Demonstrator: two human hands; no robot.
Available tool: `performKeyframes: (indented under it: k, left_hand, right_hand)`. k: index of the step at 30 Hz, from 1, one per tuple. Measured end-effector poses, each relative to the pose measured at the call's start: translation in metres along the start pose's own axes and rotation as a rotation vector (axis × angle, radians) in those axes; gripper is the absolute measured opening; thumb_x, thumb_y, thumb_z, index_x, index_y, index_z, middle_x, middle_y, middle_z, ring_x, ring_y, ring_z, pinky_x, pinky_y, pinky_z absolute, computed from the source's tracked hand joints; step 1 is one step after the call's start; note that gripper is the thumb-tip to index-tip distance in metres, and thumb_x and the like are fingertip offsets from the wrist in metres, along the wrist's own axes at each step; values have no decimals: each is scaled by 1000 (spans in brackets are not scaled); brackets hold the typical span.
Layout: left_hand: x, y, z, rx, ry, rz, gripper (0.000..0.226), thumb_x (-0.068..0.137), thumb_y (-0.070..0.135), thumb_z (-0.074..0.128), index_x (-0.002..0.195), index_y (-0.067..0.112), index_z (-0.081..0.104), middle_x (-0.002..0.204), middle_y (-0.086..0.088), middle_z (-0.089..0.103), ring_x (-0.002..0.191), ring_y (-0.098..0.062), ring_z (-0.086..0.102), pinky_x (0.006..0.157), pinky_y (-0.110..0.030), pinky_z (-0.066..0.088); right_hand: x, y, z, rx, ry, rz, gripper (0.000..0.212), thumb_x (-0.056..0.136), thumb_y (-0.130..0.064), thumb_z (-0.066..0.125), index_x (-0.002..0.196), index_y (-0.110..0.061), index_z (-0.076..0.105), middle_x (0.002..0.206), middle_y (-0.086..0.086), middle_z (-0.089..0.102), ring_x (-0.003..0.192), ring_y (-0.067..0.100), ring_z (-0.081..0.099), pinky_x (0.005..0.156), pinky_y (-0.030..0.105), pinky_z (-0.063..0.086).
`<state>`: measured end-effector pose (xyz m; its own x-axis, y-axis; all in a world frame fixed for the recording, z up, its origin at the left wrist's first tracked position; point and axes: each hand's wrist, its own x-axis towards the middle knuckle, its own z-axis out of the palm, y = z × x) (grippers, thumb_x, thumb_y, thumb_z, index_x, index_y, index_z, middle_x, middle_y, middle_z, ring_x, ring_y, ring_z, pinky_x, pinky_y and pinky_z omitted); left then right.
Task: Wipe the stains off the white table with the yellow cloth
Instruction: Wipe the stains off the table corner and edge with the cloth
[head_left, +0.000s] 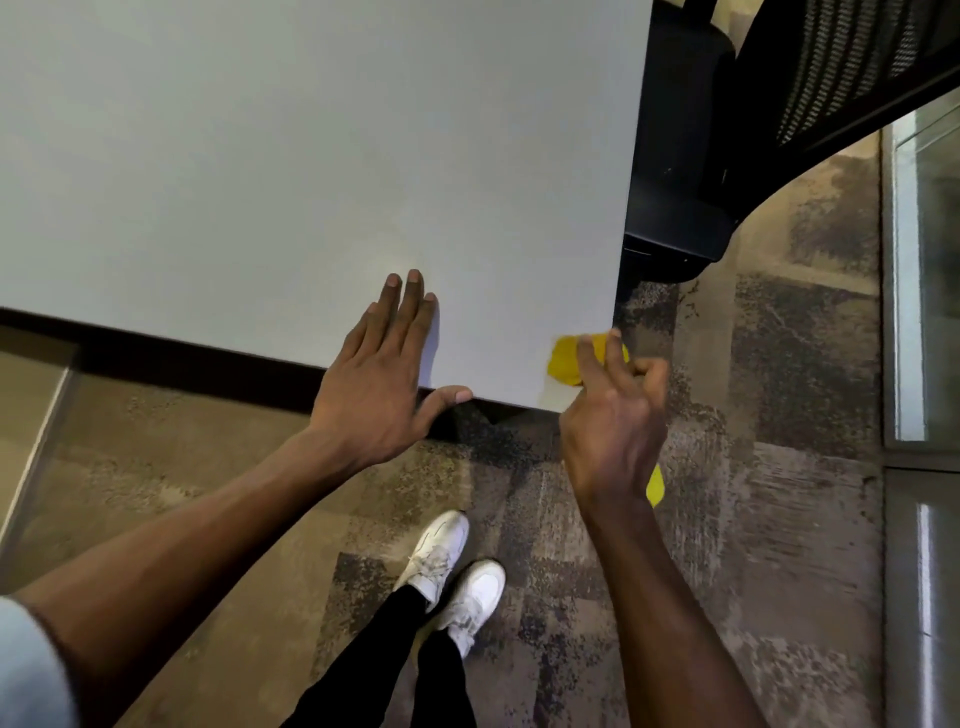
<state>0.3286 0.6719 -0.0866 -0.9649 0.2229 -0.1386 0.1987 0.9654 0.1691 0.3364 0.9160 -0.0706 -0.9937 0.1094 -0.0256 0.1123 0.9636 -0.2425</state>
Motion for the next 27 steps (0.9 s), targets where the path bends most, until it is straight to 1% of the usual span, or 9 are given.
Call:
performKeyframes:
  k: [3, 7, 11, 12, 16, 18, 20, 24, 27]
  left_hand:
    - [-1, 0, 2, -18, 16, -3, 103, 100, 83, 25, 170, 11, 3, 180, -9, -9, 167, -26, -9, 135, -51, 16]
    - [0, -1, -2, -88, -7, -8, 105, 98, 85, 30, 171, 15, 2, 180, -5, -11, 167, -21, -13, 135, -48, 13]
    - [-1, -12, -15, -137, -57, -18, 109, 94, 86, 35, 170, 13, 7, 180, -4, -8, 167, -19, -11, 136, -48, 15]
    - [-4, -16, -16, -112, -54, -21, 110, 94, 87, 33, 170, 11, 7, 180, -5, -8, 167, -20, -12, 136, -47, 12]
    - [-24, -40, -16, -35, -27, -67, 109, 95, 87, 29, 170, 12, 4, 180, -5, -8, 167, -20, -11, 134, -43, 6]
    - [-32, -53, -17, -30, -11, -93, 107, 96, 84, 33, 170, 13, 4, 180, -3, -8, 167, -20, -10, 134, -43, 6]
    - [-37, -67, -17, -8, -20, -67, 106, 98, 78, 45, 170, 14, 0, 180, -2, -11, 167, -20, -11, 135, -44, 7]
    - [-40, -84, -18, 31, -46, 2, 111, 96, 54, 68, 170, 16, -6, 180, -2, -13, 167, -21, -12, 135, -47, 14]
    - [-40, -89, -20, 30, -31, 28, 108, 96, 53, 68, 170, 15, -1, 180, -3, -9, 167, -22, -7, 132, -46, 19]
  right_hand:
    - [10, -5, 1, -45, 10, -7, 56, 93, 1, 45, 145, -16, 58, 159, 9, 50, 109, 34, 48, 81, 42, 53]
    - [-36, 4, 7, 8, -19, -133, 59, 88, 3, 44, 145, -9, 58, 162, 12, 45, 115, 41, 52, 96, 45, 50]
    - [-64, 8, 5, 65, 34, -127, 68, 77, 12, 65, 141, -11, 63, 157, 8, 53, 110, 35, 47, 71, 40, 57]
    - [-61, 9, 3, 70, 37, -128, 68, 75, 12, 65, 139, -10, 64, 155, 8, 55, 109, 34, 47, 70, 38, 56]
    - [-37, 1, 1, 79, 30, -25, 60, 83, 8, 51, 139, -9, 63, 156, 11, 53, 110, 36, 47, 84, 37, 51]
    - [-33, -17, 3, 41, 32, 14, 57, 88, 5, 45, 142, -8, 60, 157, 14, 50, 112, 37, 49, 92, 40, 48]
    - [-36, -43, 6, 21, -14, -44, 57, 90, -1, 37, 143, -6, 57, 158, 19, 48, 113, 41, 52, 97, 46, 48]
    - [-40, -79, 16, 10, -64, -185, 60, 88, -6, 29, 141, -7, 59, 154, 21, 52, 114, 41, 57, 92, 49, 53]
    - [-41, -61, 17, 27, -45, -239, 62, 83, -2, 43, 142, -11, 59, 156, 14, 52, 114, 38, 54, 90, 46, 55]
